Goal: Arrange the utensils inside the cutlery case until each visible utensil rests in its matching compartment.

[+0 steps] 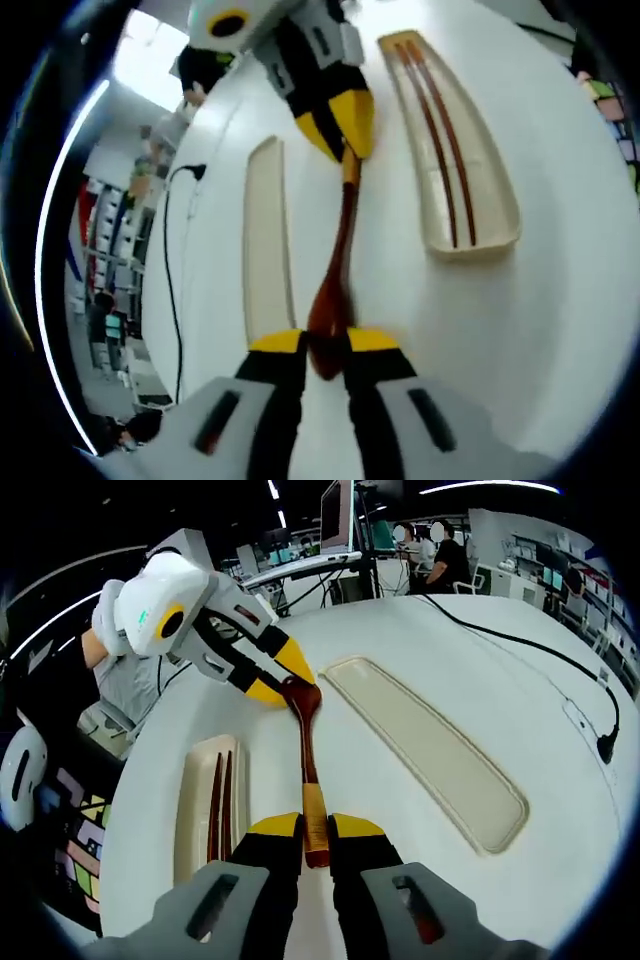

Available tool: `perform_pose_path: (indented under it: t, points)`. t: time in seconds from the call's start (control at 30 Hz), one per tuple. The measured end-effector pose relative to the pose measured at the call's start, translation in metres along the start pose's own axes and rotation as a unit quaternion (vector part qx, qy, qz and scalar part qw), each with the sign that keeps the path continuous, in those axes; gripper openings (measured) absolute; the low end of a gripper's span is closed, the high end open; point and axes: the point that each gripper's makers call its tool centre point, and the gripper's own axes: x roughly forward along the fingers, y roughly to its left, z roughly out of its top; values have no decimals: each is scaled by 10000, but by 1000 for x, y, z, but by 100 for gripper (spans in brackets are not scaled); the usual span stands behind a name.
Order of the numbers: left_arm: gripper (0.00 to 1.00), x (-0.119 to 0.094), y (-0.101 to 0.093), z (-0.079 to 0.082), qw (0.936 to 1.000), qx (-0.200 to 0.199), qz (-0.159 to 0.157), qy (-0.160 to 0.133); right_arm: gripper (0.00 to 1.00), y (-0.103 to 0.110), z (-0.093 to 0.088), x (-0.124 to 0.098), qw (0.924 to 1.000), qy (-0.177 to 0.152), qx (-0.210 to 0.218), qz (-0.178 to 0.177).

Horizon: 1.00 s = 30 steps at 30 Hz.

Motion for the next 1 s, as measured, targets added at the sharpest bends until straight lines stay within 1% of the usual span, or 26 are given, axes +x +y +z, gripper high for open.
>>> perform_pose_path:
  t: [0.07,0.1,0.13,0.17,0.2,0.23,0.3,0.37,0.4,0.43,0.47,0.5,0.53,0.57,0.6,0.67,0.73,0.87,1.0]
  points:
    - [11,-1,3,1,9999,21,122,-56,9,0,0,0,10000,-7,14,-14]
    - [9,-2,8,4,9994,175,287,-125,9,0,0,0,10000,-10,16,-28]
    - [7,-4,9,4,9991,200,337,-140,8,0,0,0,10000,-10,10,-47]
    - [4,-7,14,7,9989,76,421,-210,8,-1,0,0,10000,-9,-13,-85]
    - [4,-7,8,7,9995,-85,216,-231,8,0,0,0,9999,2,-52,-96]
    - [4,-8,8,6,9996,-85,163,-235,8,-1,0,0,9998,7,-71,-161]
    - [4,-8,6,6,9994,70,220,-248,8,-2,0,1,9995,29,-165,-278]
    - [4,-7,7,7,9994,81,222,-253,8,-2,-1,1,9984,111,-303,-464]
    - [4,-8,7,7,9994,5,192,-287,8,-4,-1,0,9976,135,-373,-559]
    - [4,-9,8,9,9993,-44,183,-333,9,-6,-2,-1,9957,195,-577,-698]
    - [4,-10,9,11,9990,-99,191,-399,9,-7,-2,-1,9943,228,-709,-759]
    - [4,-12,10,12,9987,-181,170,-450,10,-8,-3,-3,9914,275,-931,-877]
    - [4,-15,12,13,9984,-246,154,-492,10,-9,-4,-4,9902,296,-998,-934]
    - [4,-17,13,13,9983,-262,151,-492,10,-9,-2,-7,9881,232,-1105,-1040]
    - [4,-20,13,14,9983,-276,141,-491,10,-9,4,-10,9875,32,-1106,-1121]
    - [4,-29,12,14,9982,-278,140,-510,12,-2,12,-17,9870,-358,-1123,-1091]
    - [4,-36,8,16,9968,-434,-20,-678,12,5,15,-24,9854,-603,-1162,-1092]
    - [4,-44,4,17,9960,-481,-160,-730,10,20,13,-33,9826,-802,-1293,-1062]
    - [4,-50,-5,25,9948,-490,-348,-817,10,30,12,-45,9791,-1025,-1393,-1072]
